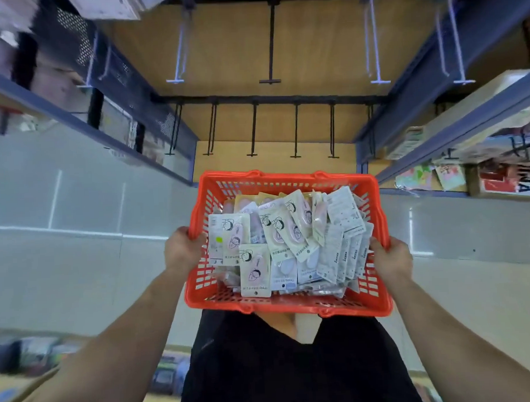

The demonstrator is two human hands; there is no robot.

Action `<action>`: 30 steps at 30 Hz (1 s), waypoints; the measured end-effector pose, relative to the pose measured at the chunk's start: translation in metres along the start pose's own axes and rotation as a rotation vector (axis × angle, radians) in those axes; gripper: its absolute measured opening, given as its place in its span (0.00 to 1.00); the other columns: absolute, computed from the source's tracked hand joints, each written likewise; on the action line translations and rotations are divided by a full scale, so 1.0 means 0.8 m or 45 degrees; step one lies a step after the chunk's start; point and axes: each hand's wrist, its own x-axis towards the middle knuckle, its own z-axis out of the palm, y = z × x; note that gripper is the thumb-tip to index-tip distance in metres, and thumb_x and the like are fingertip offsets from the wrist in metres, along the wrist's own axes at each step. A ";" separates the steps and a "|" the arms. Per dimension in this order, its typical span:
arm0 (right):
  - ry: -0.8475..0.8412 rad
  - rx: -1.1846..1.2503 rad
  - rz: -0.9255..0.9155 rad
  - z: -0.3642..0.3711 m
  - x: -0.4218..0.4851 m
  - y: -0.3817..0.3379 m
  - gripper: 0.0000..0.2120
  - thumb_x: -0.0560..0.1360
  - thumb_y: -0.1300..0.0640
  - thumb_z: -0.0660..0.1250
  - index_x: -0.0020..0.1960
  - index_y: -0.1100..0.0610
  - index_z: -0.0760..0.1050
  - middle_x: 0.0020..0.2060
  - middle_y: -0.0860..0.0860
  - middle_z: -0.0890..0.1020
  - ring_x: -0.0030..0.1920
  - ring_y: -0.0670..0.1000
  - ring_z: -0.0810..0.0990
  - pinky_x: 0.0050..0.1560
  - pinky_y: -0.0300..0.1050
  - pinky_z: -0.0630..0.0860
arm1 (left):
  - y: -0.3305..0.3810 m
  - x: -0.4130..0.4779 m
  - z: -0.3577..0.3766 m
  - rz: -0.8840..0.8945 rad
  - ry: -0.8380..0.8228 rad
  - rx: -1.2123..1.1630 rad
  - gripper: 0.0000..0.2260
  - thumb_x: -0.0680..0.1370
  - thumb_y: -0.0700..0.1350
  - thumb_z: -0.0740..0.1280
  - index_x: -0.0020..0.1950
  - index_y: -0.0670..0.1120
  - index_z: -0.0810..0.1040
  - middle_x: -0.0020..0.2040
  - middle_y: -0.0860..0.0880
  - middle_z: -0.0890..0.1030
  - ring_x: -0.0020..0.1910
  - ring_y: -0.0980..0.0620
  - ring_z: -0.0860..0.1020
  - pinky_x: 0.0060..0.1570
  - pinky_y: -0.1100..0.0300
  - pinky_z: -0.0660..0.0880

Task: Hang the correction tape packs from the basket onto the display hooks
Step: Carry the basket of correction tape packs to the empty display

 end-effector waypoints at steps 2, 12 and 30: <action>-0.012 -0.037 0.009 0.034 0.015 0.011 0.10 0.82 0.54 0.66 0.45 0.60 0.77 0.38 0.59 0.79 0.40 0.60 0.77 0.44 0.48 0.70 | -0.023 0.021 0.019 -0.016 -0.012 0.020 0.12 0.79 0.48 0.70 0.54 0.39 0.82 0.49 0.37 0.85 0.48 0.36 0.83 0.46 0.53 0.74; 0.013 -0.113 0.014 0.268 0.177 0.080 0.11 0.82 0.50 0.66 0.49 0.58 0.79 0.40 0.58 0.81 0.42 0.60 0.80 0.49 0.53 0.78 | -0.125 0.216 0.192 -0.126 -0.038 -0.038 0.11 0.80 0.47 0.68 0.57 0.41 0.81 0.47 0.43 0.83 0.41 0.45 0.77 0.46 0.55 0.74; 0.144 0.031 -0.124 0.519 0.399 0.207 0.14 0.80 0.50 0.68 0.54 0.60 0.82 0.41 0.60 0.83 0.43 0.62 0.81 0.50 0.52 0.78 | -0.224 0.445 0.451 -0.041 0.098 -0.214 0.16 0.81 0.52 0.66 0.61 0.41 0.80 0.54 0.40 0.84 0.48 0.38 0.80 0.49 0.52 0.76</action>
